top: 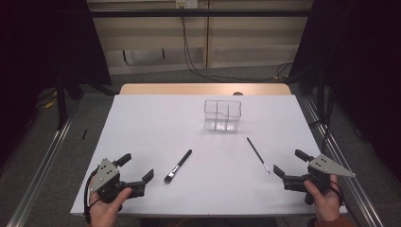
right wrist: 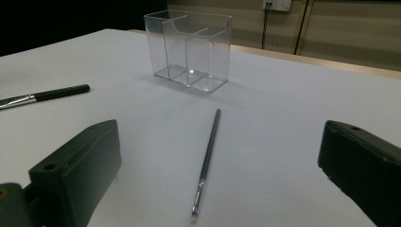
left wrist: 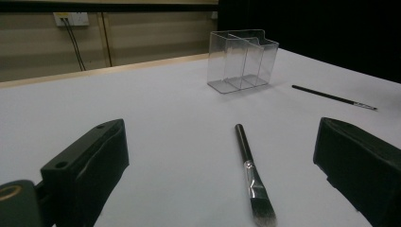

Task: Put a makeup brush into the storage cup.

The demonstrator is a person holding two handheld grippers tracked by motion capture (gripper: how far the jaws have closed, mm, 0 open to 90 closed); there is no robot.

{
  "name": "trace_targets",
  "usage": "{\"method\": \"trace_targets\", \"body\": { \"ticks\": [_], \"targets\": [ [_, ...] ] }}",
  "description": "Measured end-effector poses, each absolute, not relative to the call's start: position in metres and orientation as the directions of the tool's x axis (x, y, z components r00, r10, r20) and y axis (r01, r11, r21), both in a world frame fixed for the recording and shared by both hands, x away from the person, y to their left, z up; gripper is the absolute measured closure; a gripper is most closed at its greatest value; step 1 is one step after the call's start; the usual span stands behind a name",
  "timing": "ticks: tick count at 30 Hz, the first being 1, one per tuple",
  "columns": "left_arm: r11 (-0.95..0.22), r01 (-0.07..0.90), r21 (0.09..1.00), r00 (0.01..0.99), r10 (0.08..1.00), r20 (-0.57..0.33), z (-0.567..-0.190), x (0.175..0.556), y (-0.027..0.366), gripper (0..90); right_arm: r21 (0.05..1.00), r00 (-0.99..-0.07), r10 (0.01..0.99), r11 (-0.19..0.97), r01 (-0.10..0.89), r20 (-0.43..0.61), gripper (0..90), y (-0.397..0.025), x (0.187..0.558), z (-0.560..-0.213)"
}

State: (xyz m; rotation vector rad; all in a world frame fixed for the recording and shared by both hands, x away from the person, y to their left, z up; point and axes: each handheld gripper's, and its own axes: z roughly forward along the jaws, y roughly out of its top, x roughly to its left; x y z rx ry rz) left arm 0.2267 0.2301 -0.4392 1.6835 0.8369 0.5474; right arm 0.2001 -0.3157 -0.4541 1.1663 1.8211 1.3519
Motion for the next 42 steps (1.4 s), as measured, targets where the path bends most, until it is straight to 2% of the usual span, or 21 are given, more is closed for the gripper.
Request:
{"method": "trace_targets", "body": {
  "ticks": [16,25,42],
  "targets": [
    [-0.119,0.263,0.957,0.658,0.748,-0.088,-0.441,0.231,0.227,3.2,0.945,-0.462,0.884,0.092,0.313,0.067,0.0,-0.315,0.203,-0.456],
    [-0.132,0.243,0.961,0.664,0.745,-0.066,-0.437,0.226,0.224,3.4,0.945,-0.489,0.872,0.124,0.303,0.043,0.0,-0.308,0.199,-0.454],
    [-0.177,0.25,0.952,0.69,0.722,-0.047,-0.434,0.244,0.205,3.3,0.941,-0.499,0.865,0.123,0.314,0.053,0.0,-0.306,0.201,-0.455]
  ]
}}
